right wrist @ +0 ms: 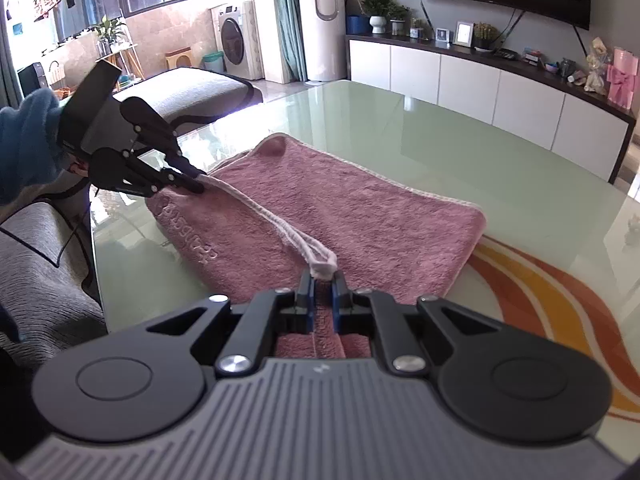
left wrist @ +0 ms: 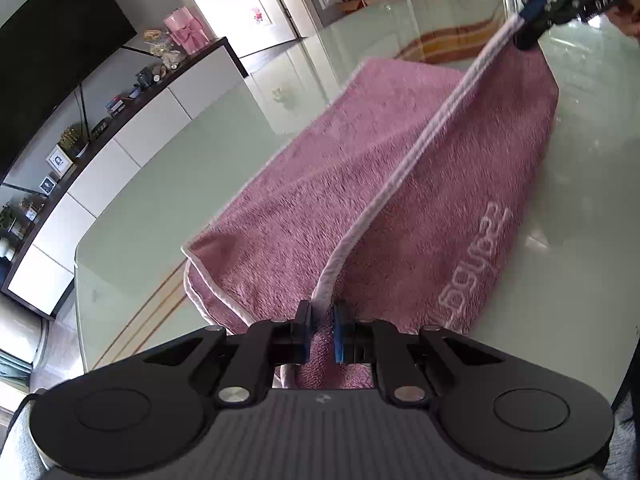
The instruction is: Fold towel
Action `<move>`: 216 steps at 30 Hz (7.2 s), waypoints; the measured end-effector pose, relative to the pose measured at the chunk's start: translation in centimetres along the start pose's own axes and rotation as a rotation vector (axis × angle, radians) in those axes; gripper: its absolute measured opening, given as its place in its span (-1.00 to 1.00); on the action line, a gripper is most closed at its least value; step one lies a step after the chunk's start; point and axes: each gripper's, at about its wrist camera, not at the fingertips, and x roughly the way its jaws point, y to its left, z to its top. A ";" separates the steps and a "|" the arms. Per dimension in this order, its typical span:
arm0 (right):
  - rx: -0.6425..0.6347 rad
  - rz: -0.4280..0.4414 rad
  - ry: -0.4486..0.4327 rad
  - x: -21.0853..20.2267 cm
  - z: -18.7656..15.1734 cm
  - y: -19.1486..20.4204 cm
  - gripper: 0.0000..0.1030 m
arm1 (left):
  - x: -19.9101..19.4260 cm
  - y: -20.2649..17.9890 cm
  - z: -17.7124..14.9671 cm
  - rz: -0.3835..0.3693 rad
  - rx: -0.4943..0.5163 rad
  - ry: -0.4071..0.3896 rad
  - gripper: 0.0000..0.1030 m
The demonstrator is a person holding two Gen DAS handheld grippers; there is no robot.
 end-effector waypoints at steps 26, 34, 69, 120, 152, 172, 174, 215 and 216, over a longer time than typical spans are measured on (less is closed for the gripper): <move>0.074 -0.303 0.042 11.1 5.2 -7.9 -0.84 | 6.6 9.7 7.0 0.142 -0.193 -0.028 -0.73; 0.072 -0.337 0.093 13.6 4.0 -8.0 -0.82 | 9.2 10.3 5.8 0.132 -0.216 0.027 -0.64; 0.197 -0.386 0.058 7.1 3.0 -5.3 0.11 | 2.3 9.4 3.1 0.151 -0.444 0.038 0.37; 0.295 -0.299 0.136 9.0 0.1 -0.2 -0.40 | 4.4 5.4 -0.8 0.077 -0.621 0.037 0.54; 0.253 -0.296 0.185 14.9 4.5 -3.0 0.02 | 7.7 7.5 1.8 0.145 -0.697 0.070 0.79; 0.219 -0.339 0.230 16.1 5.3 -6.3 0.21 | 5.3 4.3 3.4 0.214 -0.655 0.092 0.69; 0.240 -0.332 0.231 16.0 5.2 -6.5 0.22 | 5.9 4.1 3.4 0.213 -0.650 0.109 0.70; 0.200 -0.352 0.272 12.2 4.0 -7.4 0.41 | 1.9 -5.4 10.3 0.153 -0.323 -0.156 0.77; 0.204 -0.348 0.272 12.0 4.0 -7.4 0.41 | 2.1 -6.0 10.6 0.148 -0.306 -0.159 0.77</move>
